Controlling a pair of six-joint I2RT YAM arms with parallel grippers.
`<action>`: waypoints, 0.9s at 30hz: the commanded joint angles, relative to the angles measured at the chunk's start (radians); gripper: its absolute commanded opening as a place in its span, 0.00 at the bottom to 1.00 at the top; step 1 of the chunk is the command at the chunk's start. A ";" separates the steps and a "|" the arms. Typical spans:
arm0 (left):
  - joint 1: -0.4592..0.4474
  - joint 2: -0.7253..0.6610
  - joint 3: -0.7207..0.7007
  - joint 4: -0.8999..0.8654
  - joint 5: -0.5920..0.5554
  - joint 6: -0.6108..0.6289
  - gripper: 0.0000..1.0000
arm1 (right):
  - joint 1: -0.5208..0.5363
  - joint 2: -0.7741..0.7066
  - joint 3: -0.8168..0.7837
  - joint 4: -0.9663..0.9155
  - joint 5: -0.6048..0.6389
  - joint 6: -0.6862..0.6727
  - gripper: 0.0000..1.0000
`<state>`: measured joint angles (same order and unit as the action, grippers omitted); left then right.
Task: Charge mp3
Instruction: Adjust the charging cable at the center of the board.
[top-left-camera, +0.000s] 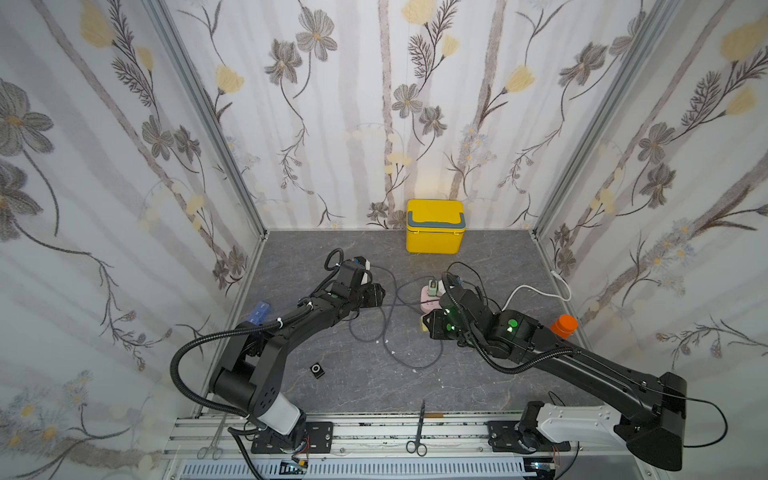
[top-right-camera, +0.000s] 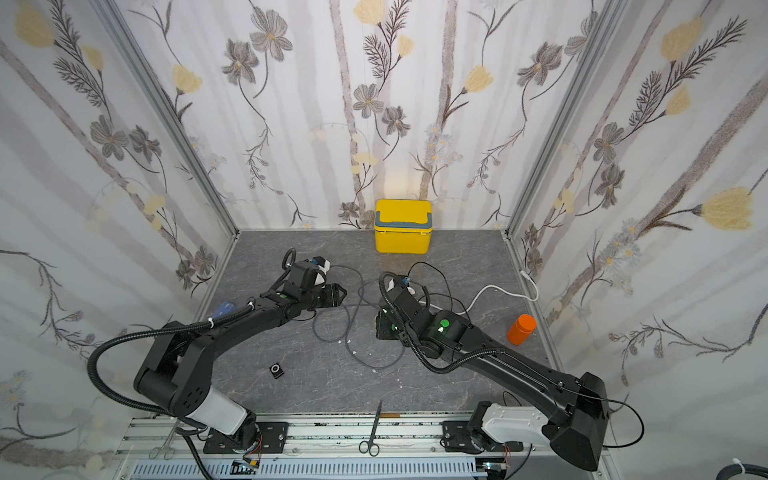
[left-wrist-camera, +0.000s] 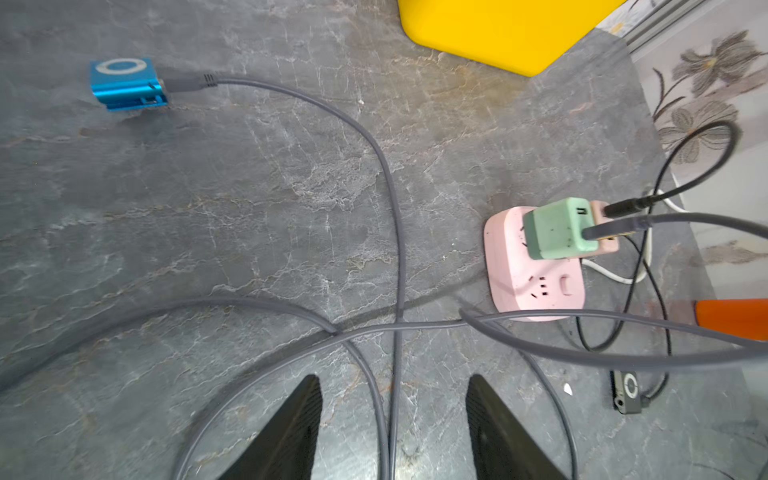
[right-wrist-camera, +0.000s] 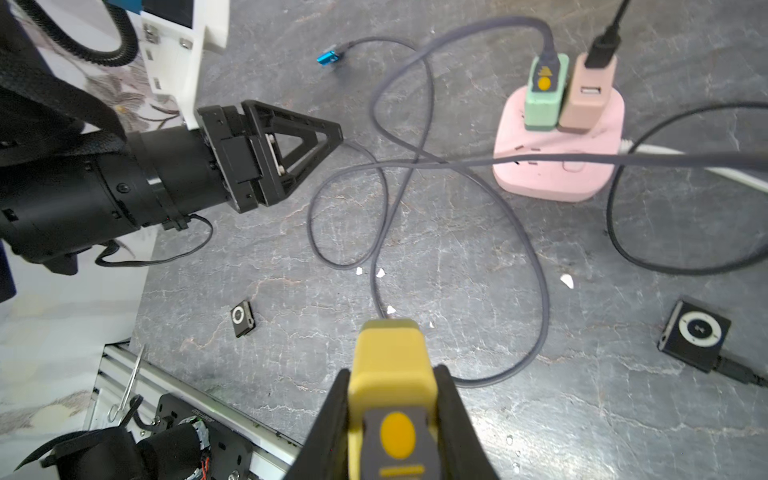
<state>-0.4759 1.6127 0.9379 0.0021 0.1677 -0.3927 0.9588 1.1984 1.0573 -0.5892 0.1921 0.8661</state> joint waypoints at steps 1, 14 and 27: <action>-0.006 0.072 0.026 0.101 -0.091 -0.012 0.57 | 0.003 -0.020 -0.034 0.089 0.043 0.116 0.00; -0.096 0.324 0.141 0.081 -0.157 0.060 0.51 | -0.107 -0.079 -0.140 0.261 0.109 0.221 0.00; -0.190 0.185 -0.094 0.046 -0.168 0.254 0.46 | -0.214 -0.022 -0.097 0.309 0.220 0.181 0.00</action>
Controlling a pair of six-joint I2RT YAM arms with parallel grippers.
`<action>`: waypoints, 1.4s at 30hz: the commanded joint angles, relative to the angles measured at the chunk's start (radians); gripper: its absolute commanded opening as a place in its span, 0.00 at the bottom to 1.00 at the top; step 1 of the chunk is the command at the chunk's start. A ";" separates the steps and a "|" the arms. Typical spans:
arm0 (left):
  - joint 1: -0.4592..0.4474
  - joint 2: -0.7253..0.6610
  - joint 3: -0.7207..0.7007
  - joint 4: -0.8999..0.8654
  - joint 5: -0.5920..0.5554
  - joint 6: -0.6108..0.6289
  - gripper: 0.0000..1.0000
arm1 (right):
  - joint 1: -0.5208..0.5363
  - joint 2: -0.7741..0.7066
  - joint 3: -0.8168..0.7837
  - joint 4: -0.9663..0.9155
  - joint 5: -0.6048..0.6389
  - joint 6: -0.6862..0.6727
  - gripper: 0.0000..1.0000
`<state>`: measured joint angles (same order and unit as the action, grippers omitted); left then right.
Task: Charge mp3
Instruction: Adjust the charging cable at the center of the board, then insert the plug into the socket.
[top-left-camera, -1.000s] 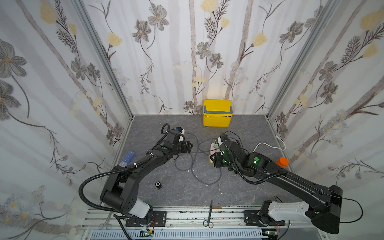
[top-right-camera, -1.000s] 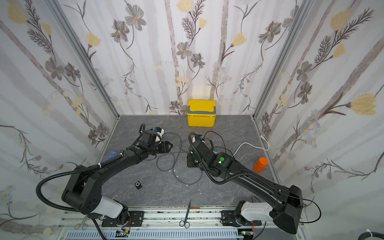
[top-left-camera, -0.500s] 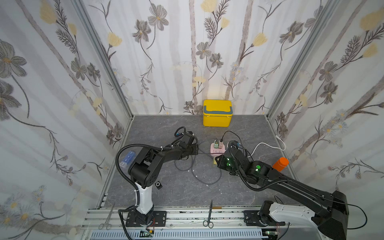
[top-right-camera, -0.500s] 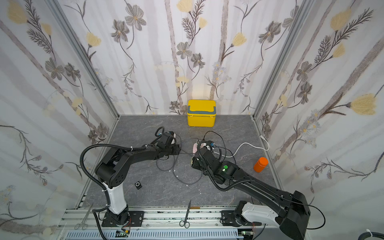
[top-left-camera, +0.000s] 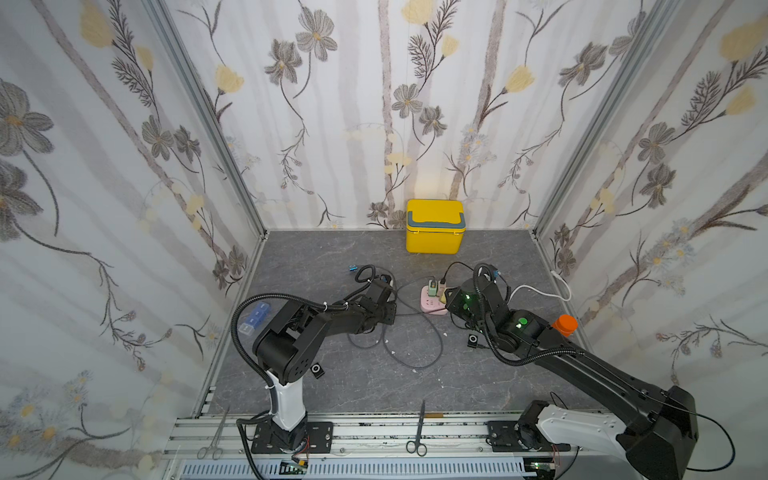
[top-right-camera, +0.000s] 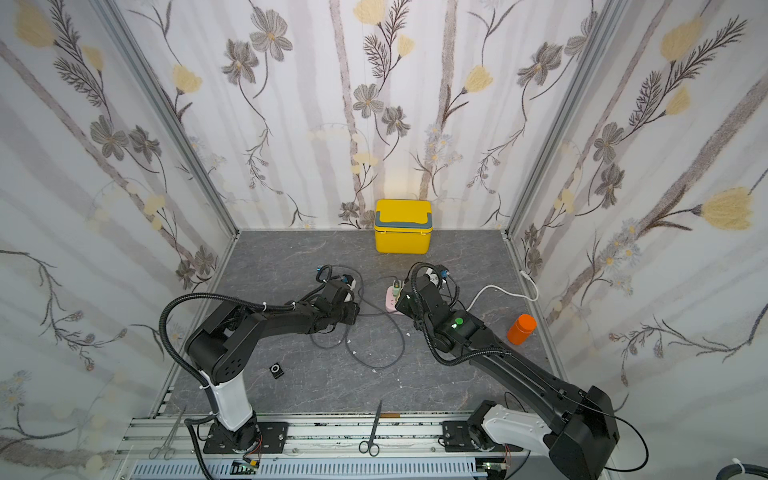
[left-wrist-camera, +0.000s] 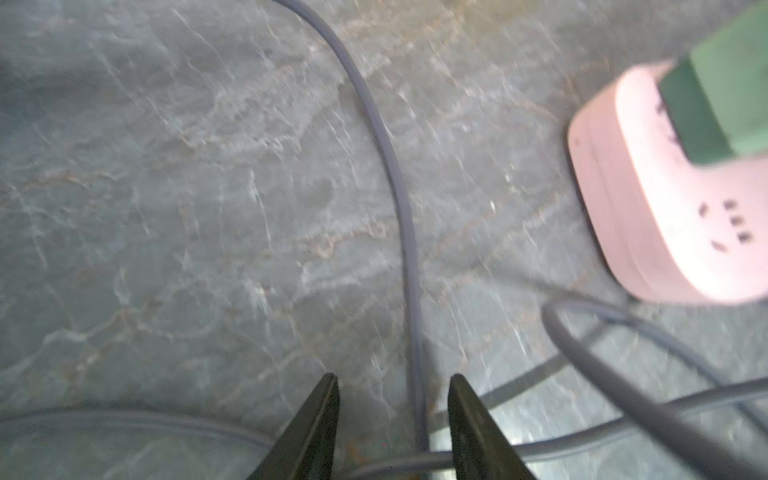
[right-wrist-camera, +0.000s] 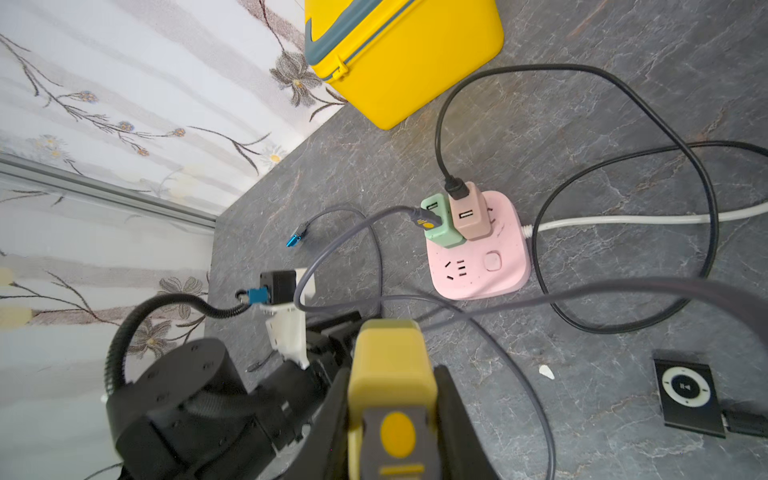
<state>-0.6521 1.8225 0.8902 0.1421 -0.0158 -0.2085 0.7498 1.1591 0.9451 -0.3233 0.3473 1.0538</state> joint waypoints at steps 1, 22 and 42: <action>-0.022 -0.044 -0.068 -0.090 0.019 0.079 0.46 | -0.008 0.033 0.020 0.048 0.064 -0.014 0.00; 0.026 -0.065 -0.016 -0.073 0.130 -0.002 0.48 | -0.068 0.516 0.188 -0.028 0.004 -0.203 0.00; 0.053 -0.088 -0.011 -0.078 0.184 -0.006 0.49 | -0.075 0.606 0.236 -0.011 0.016 -0.331 0.00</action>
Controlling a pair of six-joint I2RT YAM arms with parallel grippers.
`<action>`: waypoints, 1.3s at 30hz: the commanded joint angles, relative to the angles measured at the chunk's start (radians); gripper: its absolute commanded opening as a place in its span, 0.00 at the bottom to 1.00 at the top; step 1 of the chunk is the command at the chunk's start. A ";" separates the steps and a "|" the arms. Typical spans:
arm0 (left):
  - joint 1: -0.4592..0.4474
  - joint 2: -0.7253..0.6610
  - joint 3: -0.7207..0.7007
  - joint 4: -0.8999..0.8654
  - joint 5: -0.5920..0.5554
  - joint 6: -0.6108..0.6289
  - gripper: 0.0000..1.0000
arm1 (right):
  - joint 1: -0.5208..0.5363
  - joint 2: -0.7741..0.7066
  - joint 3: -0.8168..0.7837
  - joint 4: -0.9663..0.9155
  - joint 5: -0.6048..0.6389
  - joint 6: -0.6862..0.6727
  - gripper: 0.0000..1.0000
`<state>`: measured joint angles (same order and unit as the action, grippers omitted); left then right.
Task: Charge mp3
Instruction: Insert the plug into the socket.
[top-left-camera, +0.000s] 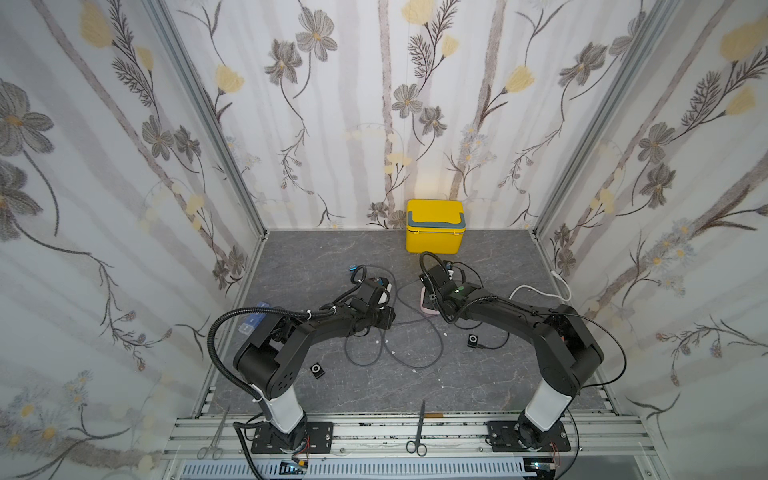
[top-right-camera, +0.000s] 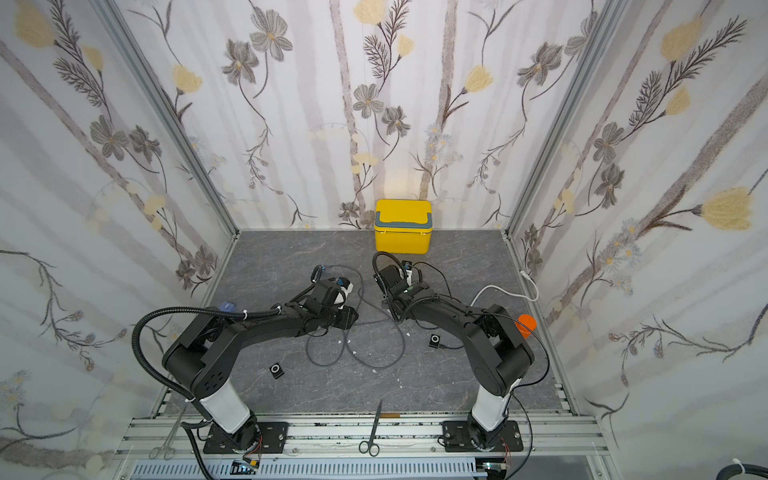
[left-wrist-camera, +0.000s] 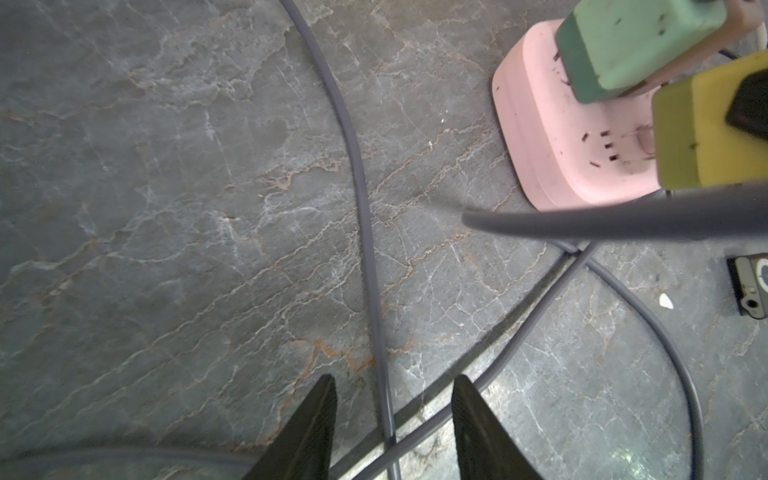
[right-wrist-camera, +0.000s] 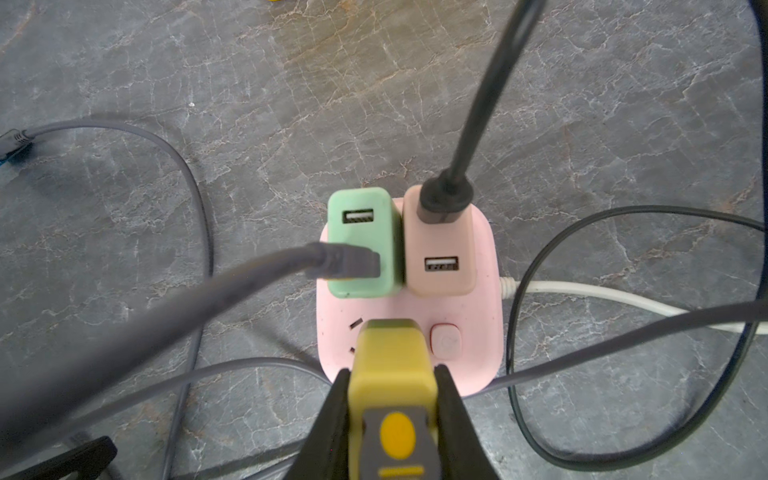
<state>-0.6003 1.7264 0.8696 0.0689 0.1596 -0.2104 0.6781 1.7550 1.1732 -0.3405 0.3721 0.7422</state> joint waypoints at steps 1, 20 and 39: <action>0.001 0.009 0.009 -0.006 0.007 -0.005 0.49 | -0.002 0.016 0.008 0.004 -0.011 -0.018 0.00; 0.004 -0.098 -0.001 -0.036 0.002 -0.004 0.50 | -0.028 0.213 0.151 -0.234 -0.142 -0.168 0.00; 0.109 -0.415 0.006 -0.133 -0.030 -0.048 0.55 | -0.055 0.214 0.099 -0.307 -0.182 -0.240 0.00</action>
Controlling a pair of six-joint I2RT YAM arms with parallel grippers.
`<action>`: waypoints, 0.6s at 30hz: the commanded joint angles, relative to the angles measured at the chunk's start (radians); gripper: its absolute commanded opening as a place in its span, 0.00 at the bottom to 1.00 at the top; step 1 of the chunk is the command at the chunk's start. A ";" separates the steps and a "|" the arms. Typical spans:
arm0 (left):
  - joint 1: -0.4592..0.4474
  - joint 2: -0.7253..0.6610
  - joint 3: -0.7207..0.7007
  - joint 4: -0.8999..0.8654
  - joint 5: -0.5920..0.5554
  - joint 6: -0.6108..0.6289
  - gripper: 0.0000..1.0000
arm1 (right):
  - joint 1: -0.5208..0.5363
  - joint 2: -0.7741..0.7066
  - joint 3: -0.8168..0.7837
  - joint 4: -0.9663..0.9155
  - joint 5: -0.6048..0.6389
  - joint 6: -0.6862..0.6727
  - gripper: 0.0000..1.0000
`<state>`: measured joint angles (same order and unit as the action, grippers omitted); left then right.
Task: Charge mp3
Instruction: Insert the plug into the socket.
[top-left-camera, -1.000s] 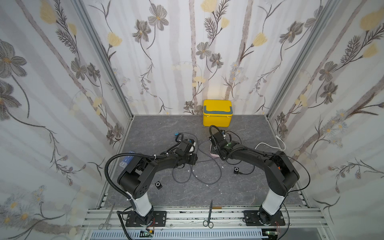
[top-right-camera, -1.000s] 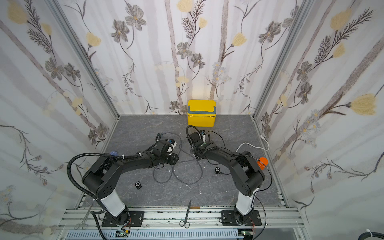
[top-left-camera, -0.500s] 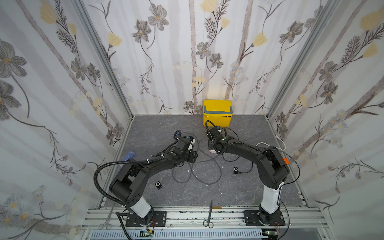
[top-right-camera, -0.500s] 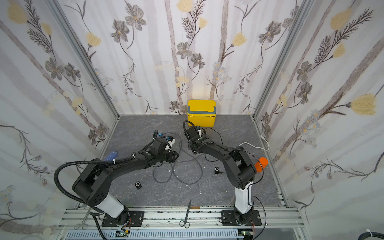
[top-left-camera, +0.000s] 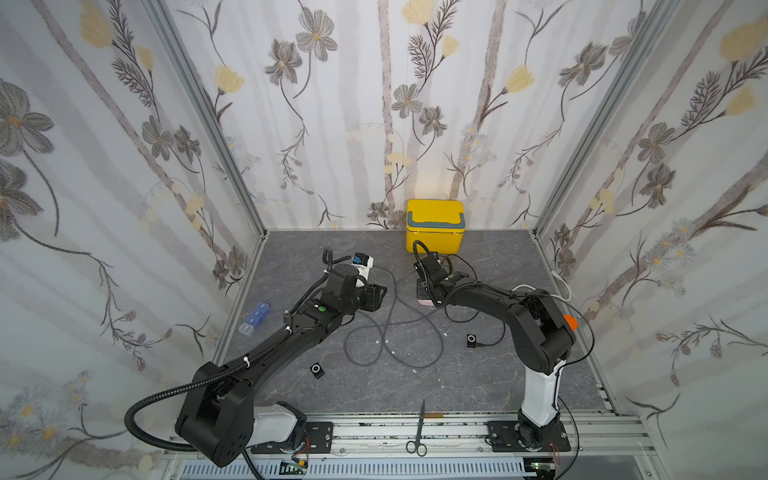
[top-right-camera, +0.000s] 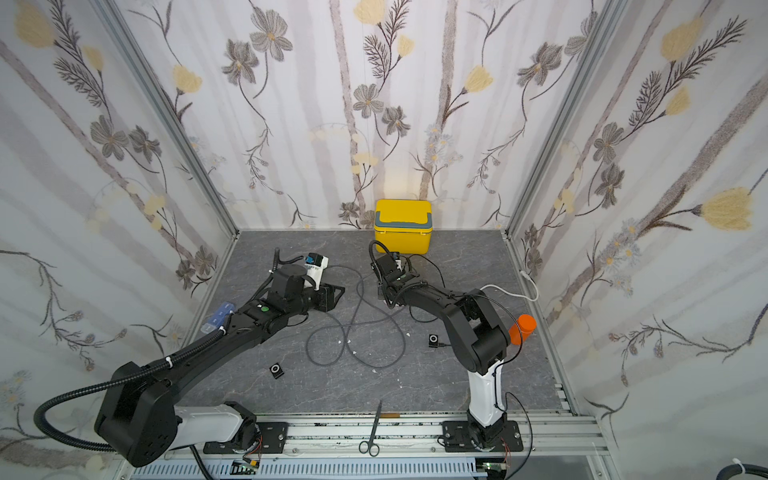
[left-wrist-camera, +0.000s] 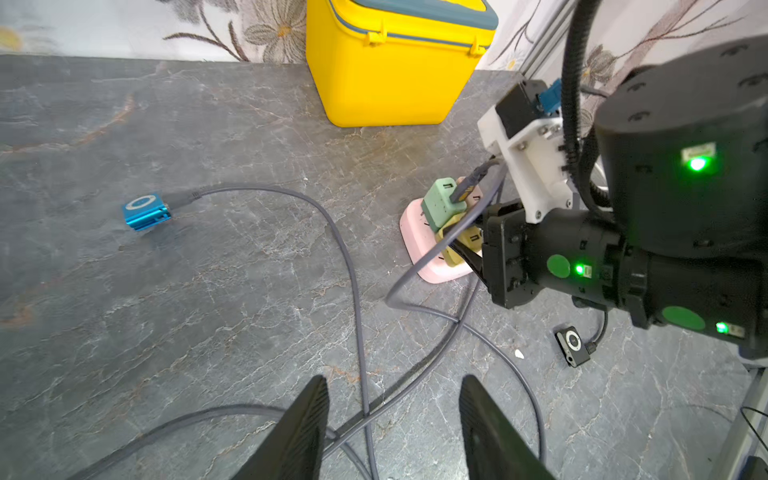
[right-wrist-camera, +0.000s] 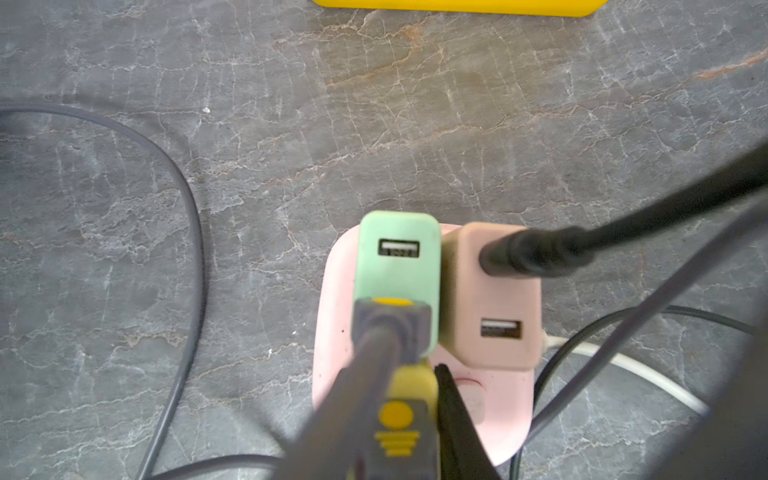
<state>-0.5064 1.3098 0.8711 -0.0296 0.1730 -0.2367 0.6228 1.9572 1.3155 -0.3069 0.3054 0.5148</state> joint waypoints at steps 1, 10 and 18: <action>0.032 0.015 0.011 -0.067 -0.077 -0.056 0.56 | 0.004 -0.005 -0.045 -0.340 -0.105 -0.009 0.00; 0.232 0.070 0.022 -0.244 -0.257 -0.241 0.64 | 0.022 -0.175 -0.001 -0.273 -0.212 -0.091 0.52; 0.401 0.136 0.016 -0.281 -0.294 -0.266 0.65 | 0.031 -0.312 -0.082 -0.192 -0.344 -0.146 0.61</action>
<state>-0.1345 1.4231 0.8825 -0.2737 -0.0662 -0.4774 0.6506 1.6833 1.2736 -0.5190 0.0429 0.3977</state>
